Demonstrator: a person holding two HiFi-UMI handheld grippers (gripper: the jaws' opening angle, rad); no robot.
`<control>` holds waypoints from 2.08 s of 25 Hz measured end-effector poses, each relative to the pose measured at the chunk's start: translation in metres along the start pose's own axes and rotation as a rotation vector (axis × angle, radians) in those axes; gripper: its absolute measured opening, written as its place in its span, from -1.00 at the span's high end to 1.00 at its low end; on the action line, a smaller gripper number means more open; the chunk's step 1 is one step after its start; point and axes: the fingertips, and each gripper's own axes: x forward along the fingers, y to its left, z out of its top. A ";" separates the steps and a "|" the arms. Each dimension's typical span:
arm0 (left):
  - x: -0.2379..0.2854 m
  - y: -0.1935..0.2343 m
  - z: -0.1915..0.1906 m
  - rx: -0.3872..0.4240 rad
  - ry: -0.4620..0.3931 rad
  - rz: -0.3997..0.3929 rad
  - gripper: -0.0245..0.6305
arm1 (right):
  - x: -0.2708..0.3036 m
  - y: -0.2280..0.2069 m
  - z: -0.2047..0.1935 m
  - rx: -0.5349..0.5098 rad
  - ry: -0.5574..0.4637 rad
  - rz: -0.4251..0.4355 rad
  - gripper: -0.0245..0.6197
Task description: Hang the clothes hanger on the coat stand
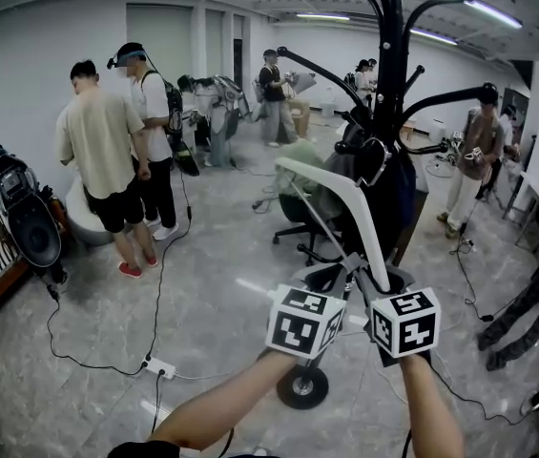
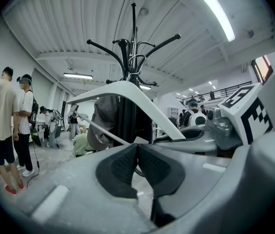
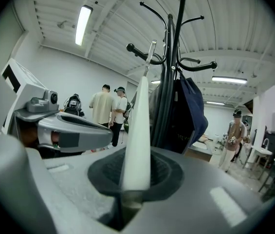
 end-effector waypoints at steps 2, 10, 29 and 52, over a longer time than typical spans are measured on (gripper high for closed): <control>0.006 0.004 0.002 -0.002 0.001 0.000 0.91 | 0.006 -0.004 0.001 0.001 0.003 0.002 0.77; 0.011 0.021 0.005 -0.012 0.009 0.000 0.91 | 0.023 -0.002 0.005 0.004 0.025 0.014 0.77; 0.021 0.017 -0.009 -0.020 0.033 -0.015 0.91 | 0.028 -0.006 -0.008 -0.048 0.054 0.004 0.76; 0.012 -0.013 -0.009 0.004 0.039 -0.032 0.91 | -0.011 -0.016 0.011 0.049 -0.098 -0.020 0.51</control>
